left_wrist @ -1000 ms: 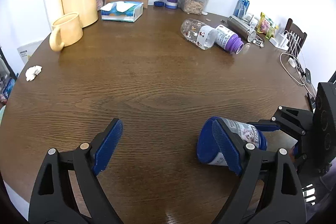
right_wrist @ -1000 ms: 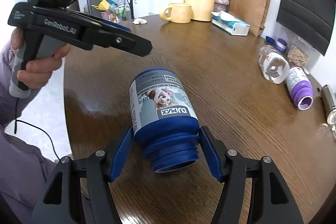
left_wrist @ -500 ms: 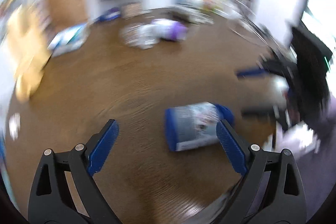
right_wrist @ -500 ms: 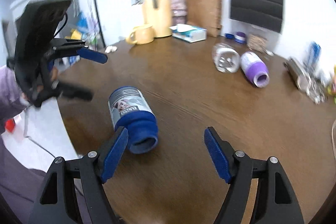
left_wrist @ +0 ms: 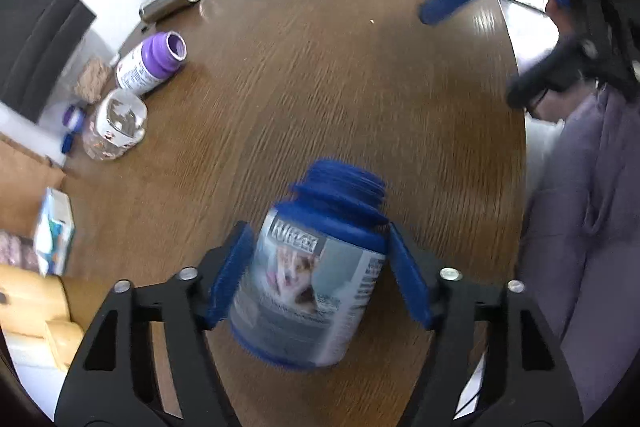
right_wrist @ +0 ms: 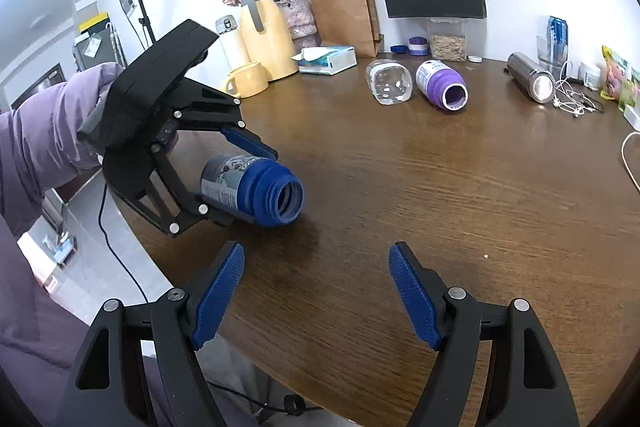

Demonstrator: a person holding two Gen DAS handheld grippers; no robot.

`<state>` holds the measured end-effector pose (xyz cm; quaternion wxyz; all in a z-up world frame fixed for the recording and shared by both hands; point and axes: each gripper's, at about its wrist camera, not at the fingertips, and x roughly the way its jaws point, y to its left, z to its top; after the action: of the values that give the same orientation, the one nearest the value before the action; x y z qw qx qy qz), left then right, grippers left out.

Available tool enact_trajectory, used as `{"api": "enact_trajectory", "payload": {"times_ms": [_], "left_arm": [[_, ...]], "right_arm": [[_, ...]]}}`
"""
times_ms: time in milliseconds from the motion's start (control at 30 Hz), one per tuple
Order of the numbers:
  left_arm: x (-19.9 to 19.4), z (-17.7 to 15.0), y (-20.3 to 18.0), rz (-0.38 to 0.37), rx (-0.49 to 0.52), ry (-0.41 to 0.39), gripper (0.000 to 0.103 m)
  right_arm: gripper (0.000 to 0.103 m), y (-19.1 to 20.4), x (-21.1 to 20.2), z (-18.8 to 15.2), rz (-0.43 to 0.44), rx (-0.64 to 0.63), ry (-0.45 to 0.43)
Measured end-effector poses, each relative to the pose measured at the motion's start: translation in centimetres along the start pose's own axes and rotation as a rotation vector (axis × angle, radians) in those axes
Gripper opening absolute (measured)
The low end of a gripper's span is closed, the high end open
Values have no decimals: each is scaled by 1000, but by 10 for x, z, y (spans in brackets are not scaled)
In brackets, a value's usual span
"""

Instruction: Flip cup upright

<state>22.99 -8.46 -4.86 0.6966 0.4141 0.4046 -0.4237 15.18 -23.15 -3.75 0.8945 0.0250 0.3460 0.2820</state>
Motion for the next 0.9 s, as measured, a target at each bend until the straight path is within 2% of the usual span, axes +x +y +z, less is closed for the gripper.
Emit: {"api": "enact_trajectory", "payload": {"times_ms": [267, 400, 467, 533, 633, 767, 900], "left_arm": [[9, 9, 2, 12, -22, 62, 63], [27, 5, 17, -17, -94, 142, 61], [30, 4, 23, -26, -137, 152, 60], [30, 3, 27, 10, -165, 149, 60], [24, -1, 33, 10, -222, 121, 60], [7, -9, 46, 67, -326, 58, 60], [-23, -23, 54, 123, -476, -77, 60]], "right_arm": [[80, -5, 0, -3, 12, 25, -14], [80, -6, -3, -6, 11, 34, -15], [80, -9, -3, -6, 10, 45, -18], [80, -12, -3, -6, 12, 57, -20], [80, -14, 0, -5, 20, 66, -18], [80, -13, 5, -3, 33, 59, -14], [80, -12, 12, 1, 45, 56, -10]]}}
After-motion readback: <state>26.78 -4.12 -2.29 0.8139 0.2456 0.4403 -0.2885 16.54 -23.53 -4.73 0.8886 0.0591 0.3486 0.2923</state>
